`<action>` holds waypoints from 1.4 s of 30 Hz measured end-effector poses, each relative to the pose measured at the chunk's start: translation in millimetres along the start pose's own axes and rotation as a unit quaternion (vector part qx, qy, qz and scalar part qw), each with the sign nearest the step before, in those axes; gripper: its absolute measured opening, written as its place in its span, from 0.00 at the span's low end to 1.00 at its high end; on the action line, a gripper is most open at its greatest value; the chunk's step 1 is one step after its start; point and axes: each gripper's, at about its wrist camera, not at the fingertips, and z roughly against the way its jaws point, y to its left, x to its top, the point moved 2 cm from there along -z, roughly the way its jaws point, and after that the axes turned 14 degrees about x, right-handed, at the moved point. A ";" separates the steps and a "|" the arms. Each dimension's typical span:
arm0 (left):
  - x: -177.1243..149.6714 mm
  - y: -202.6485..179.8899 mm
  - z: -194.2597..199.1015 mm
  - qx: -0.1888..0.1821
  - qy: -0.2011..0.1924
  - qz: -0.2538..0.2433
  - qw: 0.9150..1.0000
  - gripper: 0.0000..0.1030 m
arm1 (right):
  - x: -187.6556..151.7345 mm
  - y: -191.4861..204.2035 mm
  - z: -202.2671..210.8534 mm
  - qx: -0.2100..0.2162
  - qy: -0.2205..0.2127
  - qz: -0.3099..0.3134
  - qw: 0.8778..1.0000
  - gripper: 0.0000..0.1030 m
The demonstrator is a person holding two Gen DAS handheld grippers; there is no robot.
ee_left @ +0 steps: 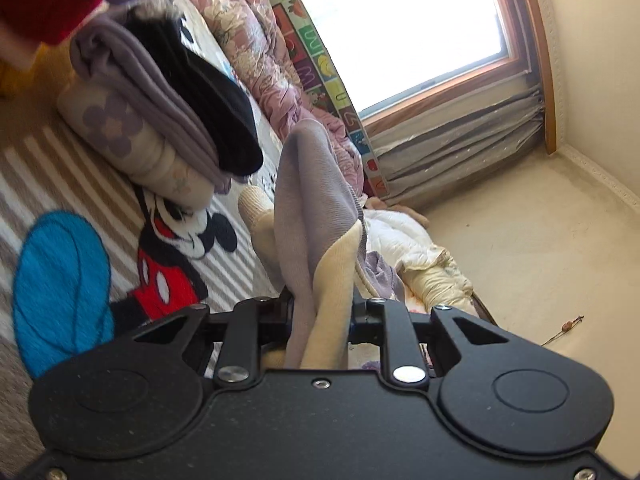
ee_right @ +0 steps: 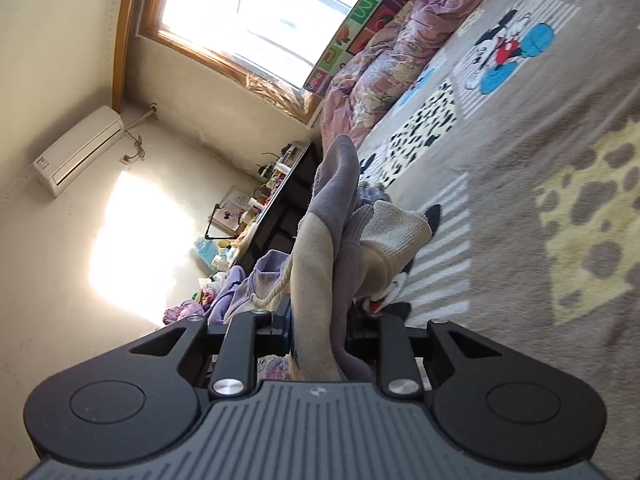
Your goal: Fold clothes
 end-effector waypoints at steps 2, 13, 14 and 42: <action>16.7 0.2 17.6 -0.005 -0.023 0.005 1.000 0.19 | 1.8 9.7 -22.6 0.017 0.008 -0.001 1.000 0.24; 108.6 6.4 119.5 -0.016 -0.174 0.017 0.985 0.19 | 9.0 72.6 -170.4 0.123 0.069 0.007 0.990 0.24; 115.2 8.5 126.6 -0.016 -0.187 0.019 0.982 0.19 | 9.3 78.4 -184.8 0.132 0.075 0.007 0.988 0.24; 191.5 51.7 138.7 0.236 -0.309 -0.040 0.920 0.24 | -23.0 79.1 -382.0 0.165 0.161 -0.006 0.973 0.24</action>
